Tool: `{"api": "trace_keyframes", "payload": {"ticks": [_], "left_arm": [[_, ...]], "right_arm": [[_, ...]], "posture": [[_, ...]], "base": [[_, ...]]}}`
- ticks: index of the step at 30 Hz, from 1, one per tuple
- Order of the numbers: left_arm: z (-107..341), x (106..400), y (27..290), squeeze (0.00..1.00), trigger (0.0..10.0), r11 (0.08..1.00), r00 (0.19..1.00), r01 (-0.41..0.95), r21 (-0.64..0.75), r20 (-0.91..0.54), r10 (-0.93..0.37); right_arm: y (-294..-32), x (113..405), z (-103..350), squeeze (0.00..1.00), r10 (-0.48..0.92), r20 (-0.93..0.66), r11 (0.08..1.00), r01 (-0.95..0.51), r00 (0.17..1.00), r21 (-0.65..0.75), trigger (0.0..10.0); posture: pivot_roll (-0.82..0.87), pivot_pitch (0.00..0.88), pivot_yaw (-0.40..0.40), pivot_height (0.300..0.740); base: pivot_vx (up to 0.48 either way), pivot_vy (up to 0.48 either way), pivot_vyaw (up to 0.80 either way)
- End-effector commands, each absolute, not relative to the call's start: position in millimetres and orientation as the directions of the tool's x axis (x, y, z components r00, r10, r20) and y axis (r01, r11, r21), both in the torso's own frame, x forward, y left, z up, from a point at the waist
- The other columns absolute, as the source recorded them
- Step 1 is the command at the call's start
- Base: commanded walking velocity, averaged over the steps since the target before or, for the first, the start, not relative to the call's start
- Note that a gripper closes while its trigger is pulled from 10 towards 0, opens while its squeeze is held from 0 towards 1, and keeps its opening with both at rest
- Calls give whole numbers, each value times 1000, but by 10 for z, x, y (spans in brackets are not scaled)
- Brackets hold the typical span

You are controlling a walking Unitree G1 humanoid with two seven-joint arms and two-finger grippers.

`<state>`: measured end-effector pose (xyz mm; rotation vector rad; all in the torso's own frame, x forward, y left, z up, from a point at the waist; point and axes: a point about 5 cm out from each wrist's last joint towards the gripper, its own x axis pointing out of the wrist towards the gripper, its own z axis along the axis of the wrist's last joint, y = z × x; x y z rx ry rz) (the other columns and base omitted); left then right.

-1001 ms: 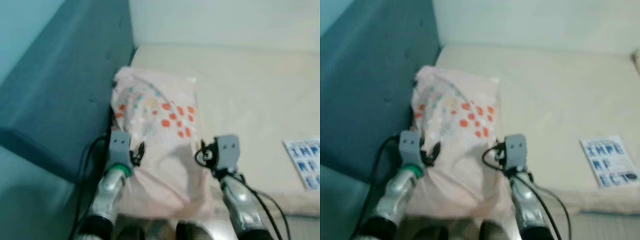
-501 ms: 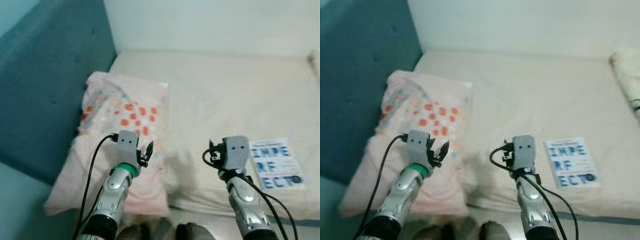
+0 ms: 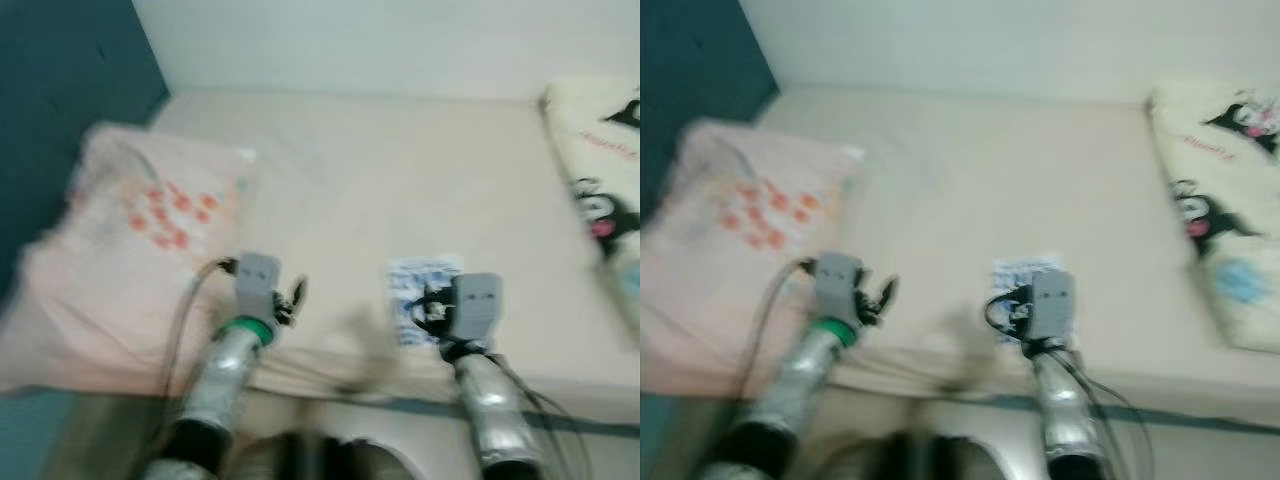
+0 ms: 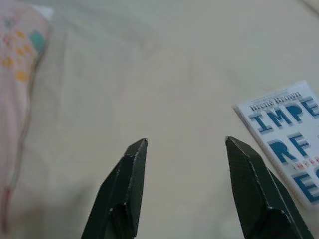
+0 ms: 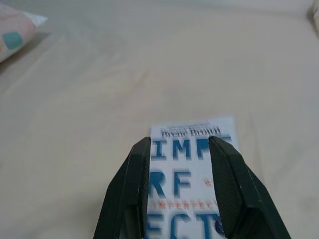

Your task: Clean up the room

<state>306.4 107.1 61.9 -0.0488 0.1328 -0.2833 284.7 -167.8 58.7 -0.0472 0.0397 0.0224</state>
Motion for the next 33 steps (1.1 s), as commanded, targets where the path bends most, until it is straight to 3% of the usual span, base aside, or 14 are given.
{"api": "trace_keyframes", "payload": {"ticks": [1, 8, 29, 33], "left_arm": [[554, 3025, 1079, 0, 10000, 959, 948, 274, -66, -151, -281], [557, 3041, 1044, 0, 10000, 955, 941, 291, -53, -168, -296], [570, 3141, 856, 0, 10000, 928, 903, 369, -47, -218, -370], [588, 3154, 831, 0, 10000, 927, 905, 375, -27, -205, -372]], "right_arm": [[-1684, 2806, 522, 0, 14, -70, 999, -18, 997, -46, 10000], [-1704, 2800, 521, 0, 6, -70, 999, -9, 998, -46, 10000], [-1763, 2785, 502, 0, -41, -79, 999, 39, 996, -25, 10000], [-1772, 2776, 498, 0, -48, -78, 999, 47, 996, -20, 10000]], "posture": [[-9, 153, 94, 740], [-10, 160, 99, 740], [-12, 163, 119, 740], [-15, 161, 126, 740]], "base": [[0, -446, 0], [0, -432, 0], [0, 470, 0], [0, 0, 0]]}}
